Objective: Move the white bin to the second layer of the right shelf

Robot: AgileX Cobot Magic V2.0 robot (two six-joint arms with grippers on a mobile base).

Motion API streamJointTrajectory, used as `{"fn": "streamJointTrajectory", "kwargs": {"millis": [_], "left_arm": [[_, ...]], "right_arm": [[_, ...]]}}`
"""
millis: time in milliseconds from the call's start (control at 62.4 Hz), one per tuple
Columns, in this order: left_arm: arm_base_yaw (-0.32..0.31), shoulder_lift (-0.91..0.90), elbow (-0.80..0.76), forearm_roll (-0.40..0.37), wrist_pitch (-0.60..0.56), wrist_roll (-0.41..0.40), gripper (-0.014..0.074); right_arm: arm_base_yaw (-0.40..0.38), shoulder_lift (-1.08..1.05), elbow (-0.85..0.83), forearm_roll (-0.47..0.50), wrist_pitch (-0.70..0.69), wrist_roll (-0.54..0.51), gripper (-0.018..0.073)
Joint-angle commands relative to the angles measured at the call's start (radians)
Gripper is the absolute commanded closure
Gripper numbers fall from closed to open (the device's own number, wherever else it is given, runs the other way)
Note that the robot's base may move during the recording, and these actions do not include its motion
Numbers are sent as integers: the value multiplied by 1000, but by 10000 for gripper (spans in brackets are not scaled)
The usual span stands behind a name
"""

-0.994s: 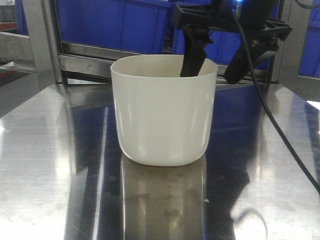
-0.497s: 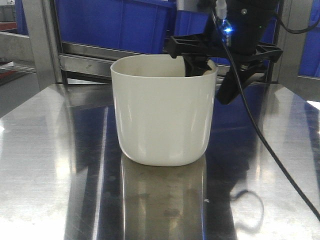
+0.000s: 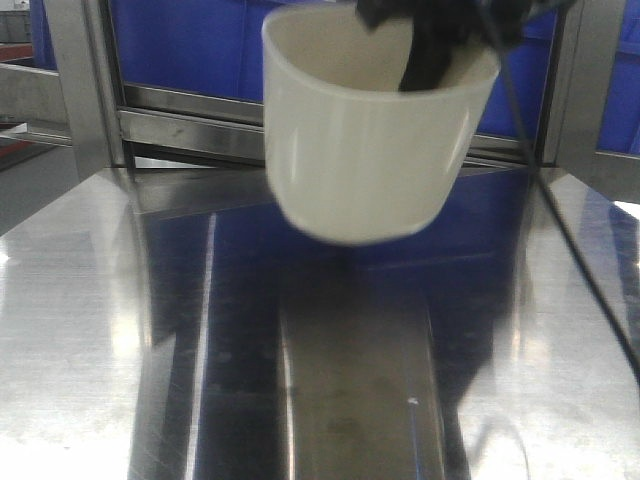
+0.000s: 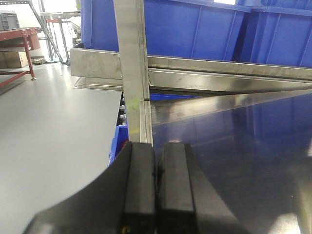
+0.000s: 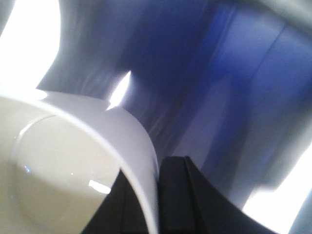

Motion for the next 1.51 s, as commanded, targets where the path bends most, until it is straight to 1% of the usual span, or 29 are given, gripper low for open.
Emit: {"fn": "streamJointTrajectory", "kwargs": {"millis": [0,256,353,449,513,609,785,946,1138,1491], "left_arm": [[-7,-14,37,-5,-85,-4,512],[-7,-14,37,-5,-85,-4,512],[-7,-14,37,-5,-85,-4,512],[-7,-14,37,-5,-85,-4,512],[-7,-14,37,-5,-85,-4,512],[-7,-14,37,-5,-85,-4,512],[-7,-14,37,-5,-85,-4,512],[-7,-14,37,-5,-85,-4,512],[-7,-14,37,-5,-85,-4,512],[-7,-14,37,-5,-85,-4,512]], "right_arm": [[-3,-123,-30,-49,-85,-2,508],[-5,-317,-20,-52,-85,-2,506],[-7,-403,22,-53,-121,-2,503],[-37,-497,95,-53,-174,1,503],[-76,-559,153,-49,-209,8,503],[-171,-663,255,-34,-255,8,503],[-318,-851,426,3,-270,8,503],[-385,-1014,559,63,-271,8,503],[-411,-1113,634,70,-273,8,503],[-411,-1116,635,70,-271,7,503]]}}
